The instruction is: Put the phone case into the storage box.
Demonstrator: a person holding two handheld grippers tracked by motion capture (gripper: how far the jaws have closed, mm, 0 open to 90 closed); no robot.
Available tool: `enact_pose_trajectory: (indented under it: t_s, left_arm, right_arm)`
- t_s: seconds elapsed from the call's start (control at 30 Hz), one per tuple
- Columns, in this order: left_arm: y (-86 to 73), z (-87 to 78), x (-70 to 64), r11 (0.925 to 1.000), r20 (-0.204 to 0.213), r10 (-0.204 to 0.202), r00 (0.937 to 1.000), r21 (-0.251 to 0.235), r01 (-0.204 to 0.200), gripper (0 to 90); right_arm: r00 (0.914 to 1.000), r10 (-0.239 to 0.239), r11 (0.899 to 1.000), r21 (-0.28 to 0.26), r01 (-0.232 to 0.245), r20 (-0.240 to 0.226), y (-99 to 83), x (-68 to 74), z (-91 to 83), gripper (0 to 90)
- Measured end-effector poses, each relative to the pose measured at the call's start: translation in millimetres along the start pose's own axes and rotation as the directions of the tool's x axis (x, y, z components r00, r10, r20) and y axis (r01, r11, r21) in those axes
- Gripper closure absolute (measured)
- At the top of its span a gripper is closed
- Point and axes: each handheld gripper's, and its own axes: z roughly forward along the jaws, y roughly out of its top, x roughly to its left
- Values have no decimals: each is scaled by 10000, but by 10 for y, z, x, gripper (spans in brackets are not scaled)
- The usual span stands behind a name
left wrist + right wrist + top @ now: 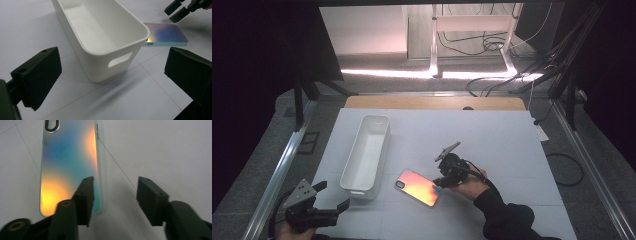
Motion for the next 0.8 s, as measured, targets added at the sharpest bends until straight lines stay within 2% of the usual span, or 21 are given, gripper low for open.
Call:
enact_pose_trajectory:
  t_s: [0.03,0.1,0.17,0.23,0.33,0.4,0.63,0.8]
  left_arm:
    - [0,0,0,10000,0,0,10000,0,0,17]
    - [0,1,-1,10000,-6,14,10000,6,-14,17]
    - [0,0,0,10000,-4,6,10000,6,-6,17]
    - [0,1,0,10000,-7,6,10000,7,-6,17]
    - [1,1,-3,10000,-13,22,10000,13,-22,17]
    - [1,1,-3,10000,-13,21,10000,14,-21,17]
    - [1,2,-2,10000,7,-2,10000,14,2,18]
    - [1,3,1,10000,27,-33,10000,17,33,19]
  right_arm:
    - [10000,-22,10000,-93,22,37,0,3,-20,372]
    - [9999,-50,9998,-203,52,102,-1,11,-57,306]
    - [9999,-78,9994,-332,80,74,-2,14,-76,204]
    - [9999,-46,9993,-377,51,123,-4,24,-92,164]
    - [10000,-42,9994,-343,44,49,-8,43,-101,48]
    - [9999,-21,9996,-271,18,-122,-5,58,-100,0]
    - [9999,-83,9998,-197,81,-69,31,138,-119,0]
    - [9991,-240,9997,-97,236,-361,74,195,-101,0]
